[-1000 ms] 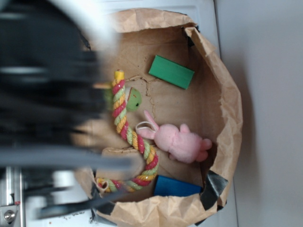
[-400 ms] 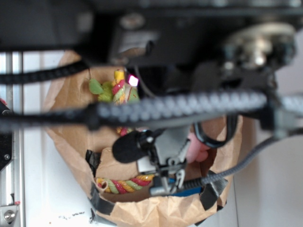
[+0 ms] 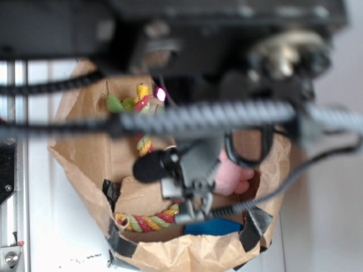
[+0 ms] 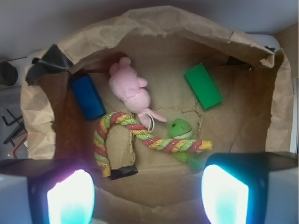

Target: Grab the green block.

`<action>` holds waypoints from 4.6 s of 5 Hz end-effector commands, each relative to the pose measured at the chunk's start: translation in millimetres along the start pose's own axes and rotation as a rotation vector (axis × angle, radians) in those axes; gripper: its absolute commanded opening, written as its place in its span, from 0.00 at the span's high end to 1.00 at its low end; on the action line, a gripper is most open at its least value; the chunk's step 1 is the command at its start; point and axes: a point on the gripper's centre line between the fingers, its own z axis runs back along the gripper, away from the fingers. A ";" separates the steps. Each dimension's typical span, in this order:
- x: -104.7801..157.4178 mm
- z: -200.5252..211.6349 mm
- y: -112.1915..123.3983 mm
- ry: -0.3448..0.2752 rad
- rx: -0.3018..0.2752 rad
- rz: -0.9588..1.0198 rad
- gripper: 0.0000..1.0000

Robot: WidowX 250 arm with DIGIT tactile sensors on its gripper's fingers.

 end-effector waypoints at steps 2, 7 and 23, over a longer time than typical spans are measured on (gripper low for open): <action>-2.2 8.3 9.1 -0.130 0.009 -0.273 0.00; 18.1 -13.5 20.4 -0.213 0.058 -0.374 0.00; 62.3 -90.1 52.4 -0.232 0.242 -0.396 0.00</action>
